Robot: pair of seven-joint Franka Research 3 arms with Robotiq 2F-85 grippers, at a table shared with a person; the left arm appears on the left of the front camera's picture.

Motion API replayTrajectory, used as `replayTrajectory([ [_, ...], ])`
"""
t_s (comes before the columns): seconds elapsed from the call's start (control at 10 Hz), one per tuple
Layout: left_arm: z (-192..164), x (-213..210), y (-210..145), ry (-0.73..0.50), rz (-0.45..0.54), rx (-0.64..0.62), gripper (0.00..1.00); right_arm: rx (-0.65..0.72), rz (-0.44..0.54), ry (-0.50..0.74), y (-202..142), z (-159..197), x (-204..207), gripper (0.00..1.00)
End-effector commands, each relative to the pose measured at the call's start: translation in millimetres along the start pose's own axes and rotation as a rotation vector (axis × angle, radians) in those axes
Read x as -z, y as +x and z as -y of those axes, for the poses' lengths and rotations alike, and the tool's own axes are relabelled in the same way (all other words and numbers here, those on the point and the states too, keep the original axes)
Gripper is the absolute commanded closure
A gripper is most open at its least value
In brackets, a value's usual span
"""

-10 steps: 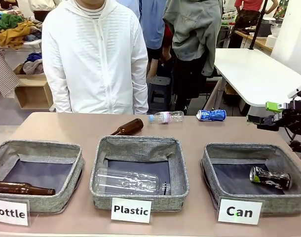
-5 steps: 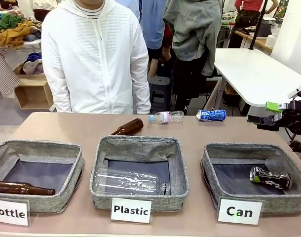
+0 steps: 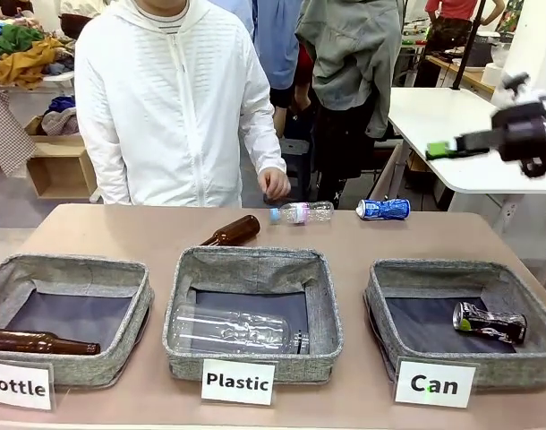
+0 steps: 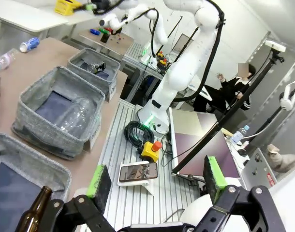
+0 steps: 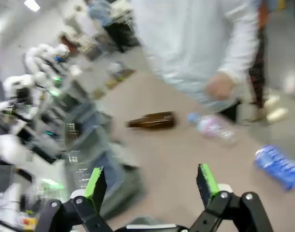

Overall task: Sort the can waste into the basket.
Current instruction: Pick up the can waste from the table and place it in the right Fabric basket.

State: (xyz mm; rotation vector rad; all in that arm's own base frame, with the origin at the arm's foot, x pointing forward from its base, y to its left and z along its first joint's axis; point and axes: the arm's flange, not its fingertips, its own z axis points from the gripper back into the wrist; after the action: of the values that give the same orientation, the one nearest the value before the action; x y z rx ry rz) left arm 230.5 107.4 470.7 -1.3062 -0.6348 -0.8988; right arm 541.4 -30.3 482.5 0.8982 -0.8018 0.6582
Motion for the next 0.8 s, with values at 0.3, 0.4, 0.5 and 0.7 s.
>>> replayTrajectory([
  [0.3,2.6,-1.0,0.5,0.004,0.002,0.008,0.00,-0.696,-0.590,-0.811,18.3,55.5,56.1,0.00],
  [0.4,2.6,-1.0,0.5,0.004,0.002,0.008,0.00,-0.732,-0.700,-0.774,14.1,64.0,65.1,0.00],
  [0.5,2.6,-1.0,0.5,0.004,0.002,0.008,0.00,-0.672,-0.794,-0.691,2.4,65.9,69.5,0.00],
  [0.7,2.6,-1.0,0.5,0.004,0.002,0.008,0.00,-0.543,-0.412,-0.482,26.0,63.9,55.3,0.00],
])
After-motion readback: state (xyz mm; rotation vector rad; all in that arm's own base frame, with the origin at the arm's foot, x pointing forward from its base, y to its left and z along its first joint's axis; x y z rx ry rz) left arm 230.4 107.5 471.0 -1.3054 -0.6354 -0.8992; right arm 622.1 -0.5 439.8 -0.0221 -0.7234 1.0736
